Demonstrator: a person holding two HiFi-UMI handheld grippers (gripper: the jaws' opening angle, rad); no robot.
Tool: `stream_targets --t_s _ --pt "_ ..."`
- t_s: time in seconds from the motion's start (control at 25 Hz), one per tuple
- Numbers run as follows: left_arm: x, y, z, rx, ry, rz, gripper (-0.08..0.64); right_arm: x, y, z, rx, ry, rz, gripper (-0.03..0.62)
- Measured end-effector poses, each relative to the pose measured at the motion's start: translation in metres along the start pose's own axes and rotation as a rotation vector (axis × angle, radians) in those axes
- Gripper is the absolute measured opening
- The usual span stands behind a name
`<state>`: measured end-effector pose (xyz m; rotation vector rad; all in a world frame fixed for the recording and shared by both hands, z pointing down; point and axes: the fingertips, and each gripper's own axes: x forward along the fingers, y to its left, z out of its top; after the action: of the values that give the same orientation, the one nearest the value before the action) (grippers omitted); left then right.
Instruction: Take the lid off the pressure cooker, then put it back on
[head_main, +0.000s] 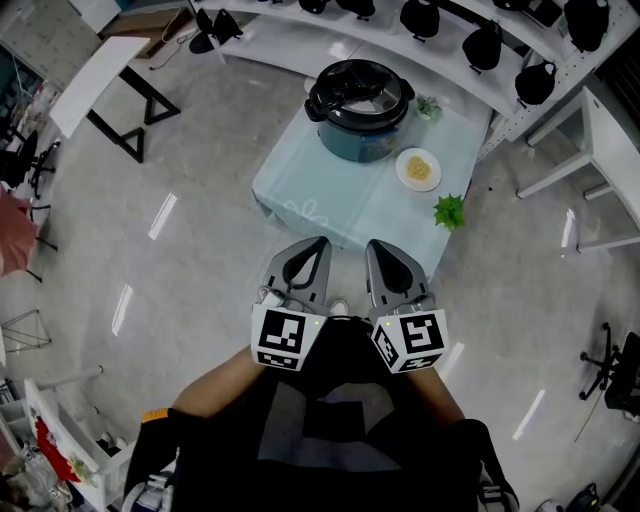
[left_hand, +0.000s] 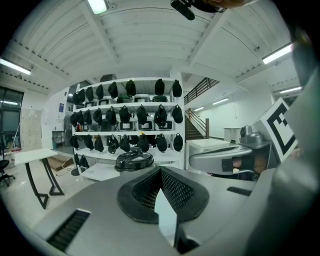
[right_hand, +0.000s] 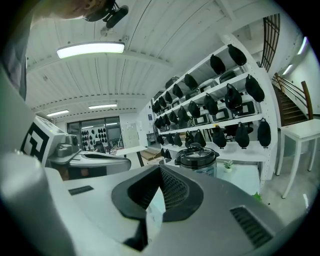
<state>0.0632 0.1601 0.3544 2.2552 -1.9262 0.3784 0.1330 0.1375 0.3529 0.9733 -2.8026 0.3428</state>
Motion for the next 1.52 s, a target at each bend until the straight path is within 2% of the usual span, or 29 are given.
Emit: stream_targets --t_s 0.48,1.04,1.52 --pt "0.023 0.017 -0.007 -0.015 0.023 -0.067 0.008 0.026 -0.005 -0.006 0.012 0.042 -0.052 0.015" --pt "0.068 0.096 -0.007 -0.028 0.03 -0.117 0.008 0.113 -0.007 0.007 0.028 0.062 -0.118 0.015" --pt "0.11 0.145 0.035 -0.014 -0.023 -0.24 0.006 0.164 -0.014 0.055 0.014 0.042 -0.255 0.015"
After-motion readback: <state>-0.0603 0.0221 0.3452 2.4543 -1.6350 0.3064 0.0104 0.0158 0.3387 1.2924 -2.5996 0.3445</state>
